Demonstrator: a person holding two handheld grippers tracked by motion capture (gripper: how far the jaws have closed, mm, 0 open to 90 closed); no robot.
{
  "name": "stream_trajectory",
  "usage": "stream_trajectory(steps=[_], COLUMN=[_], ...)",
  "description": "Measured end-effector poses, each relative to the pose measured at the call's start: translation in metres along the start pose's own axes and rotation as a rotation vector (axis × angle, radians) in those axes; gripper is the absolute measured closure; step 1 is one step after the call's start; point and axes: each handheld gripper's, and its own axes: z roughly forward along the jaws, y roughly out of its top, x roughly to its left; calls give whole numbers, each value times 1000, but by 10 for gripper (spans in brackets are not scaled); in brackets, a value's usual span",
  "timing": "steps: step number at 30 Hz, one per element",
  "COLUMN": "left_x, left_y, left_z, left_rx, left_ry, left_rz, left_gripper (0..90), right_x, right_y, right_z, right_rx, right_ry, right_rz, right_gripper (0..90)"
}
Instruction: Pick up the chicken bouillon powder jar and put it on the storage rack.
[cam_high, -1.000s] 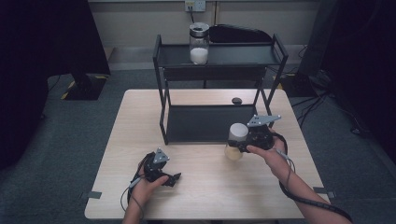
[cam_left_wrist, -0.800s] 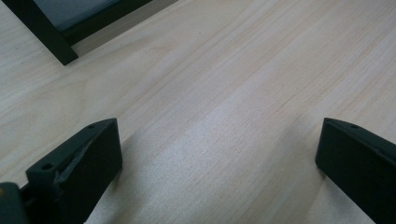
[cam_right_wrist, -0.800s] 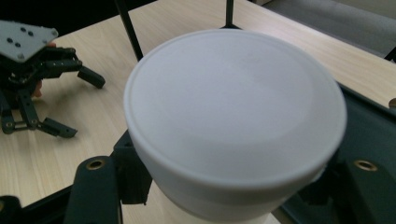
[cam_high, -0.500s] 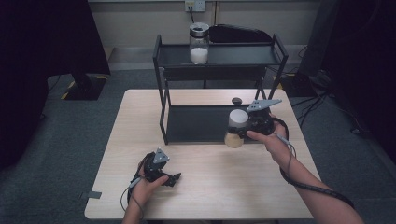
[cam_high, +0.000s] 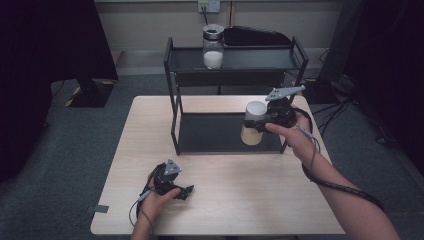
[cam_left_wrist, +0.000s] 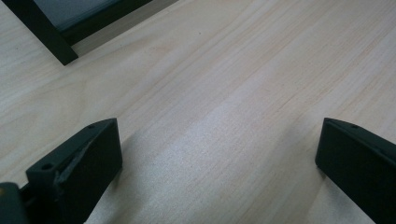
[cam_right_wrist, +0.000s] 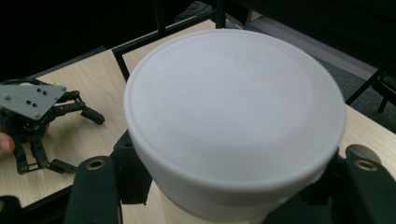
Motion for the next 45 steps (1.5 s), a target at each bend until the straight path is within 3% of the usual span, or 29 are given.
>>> stream_trajectory(steps=[45], left_x=[0], left_y=[0], left_z=[0], left_rx=[3], left_ry=[-1], left_rz=[4], left_gripper=[0], right_x=[-8], right_y=[136], right_z=[-66], right_rx=[-35], right_ry=[-93], right_rz=[-16], right_gripper=[349])
